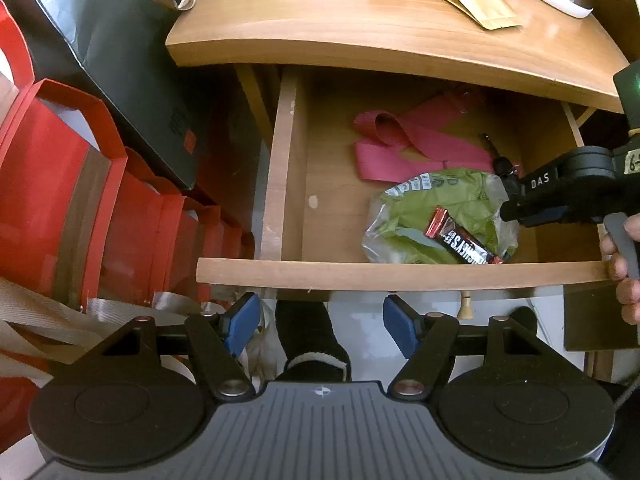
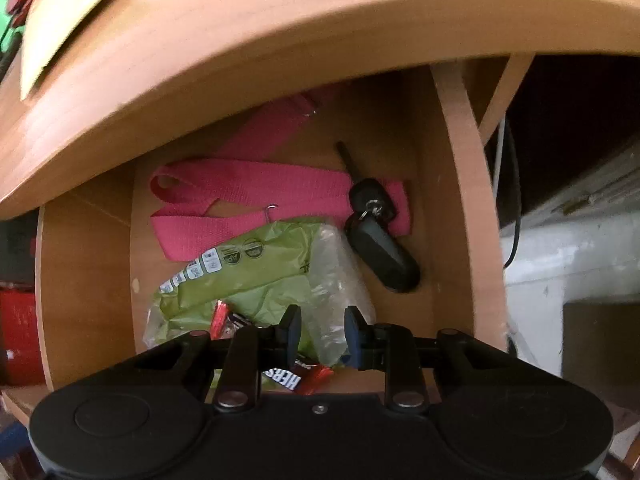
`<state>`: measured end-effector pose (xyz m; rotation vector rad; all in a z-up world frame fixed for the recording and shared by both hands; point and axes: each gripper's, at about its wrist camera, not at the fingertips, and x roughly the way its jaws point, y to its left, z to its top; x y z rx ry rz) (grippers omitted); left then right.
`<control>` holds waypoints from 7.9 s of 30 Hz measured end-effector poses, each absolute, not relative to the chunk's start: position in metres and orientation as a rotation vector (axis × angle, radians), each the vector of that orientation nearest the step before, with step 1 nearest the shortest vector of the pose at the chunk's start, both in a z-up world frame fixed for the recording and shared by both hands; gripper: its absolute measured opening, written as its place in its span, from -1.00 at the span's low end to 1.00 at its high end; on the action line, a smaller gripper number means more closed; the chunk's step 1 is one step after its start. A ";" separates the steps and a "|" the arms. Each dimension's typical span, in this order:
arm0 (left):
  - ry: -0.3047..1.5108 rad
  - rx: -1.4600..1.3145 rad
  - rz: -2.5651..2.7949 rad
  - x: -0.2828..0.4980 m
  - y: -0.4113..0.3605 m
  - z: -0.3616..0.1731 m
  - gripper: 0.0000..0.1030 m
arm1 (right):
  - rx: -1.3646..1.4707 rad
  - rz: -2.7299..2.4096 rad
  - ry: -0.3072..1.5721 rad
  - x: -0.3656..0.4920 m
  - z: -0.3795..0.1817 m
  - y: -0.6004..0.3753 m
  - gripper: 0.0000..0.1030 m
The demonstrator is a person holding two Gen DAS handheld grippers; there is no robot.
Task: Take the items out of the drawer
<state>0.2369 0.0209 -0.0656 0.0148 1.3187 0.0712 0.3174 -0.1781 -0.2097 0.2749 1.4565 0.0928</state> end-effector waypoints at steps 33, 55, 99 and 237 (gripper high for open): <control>1.320 -0.008 0.114 0.224 0.043 -0.056 0.40 | -0.166 0.388 1.222 0.302 -0.171 -0.085 -0.08; 1.298 -0.065 0.103 0.211 0.047 -0.046 0.40 | -0.306 0.366 1.125 0.293 -0.182 -0.063 0.01; 1.327 -0.048 0.112 0.218 0.044 -0.067 0.40 | -0.182 0.253 1.371 0.336 -0.192 -0.147 0.07; 1.193 0.021 0.107 0.218 0.013 -0.016 0.40 | 0.008 0.151 0.842 0.334 -0.027 -0.165 0.10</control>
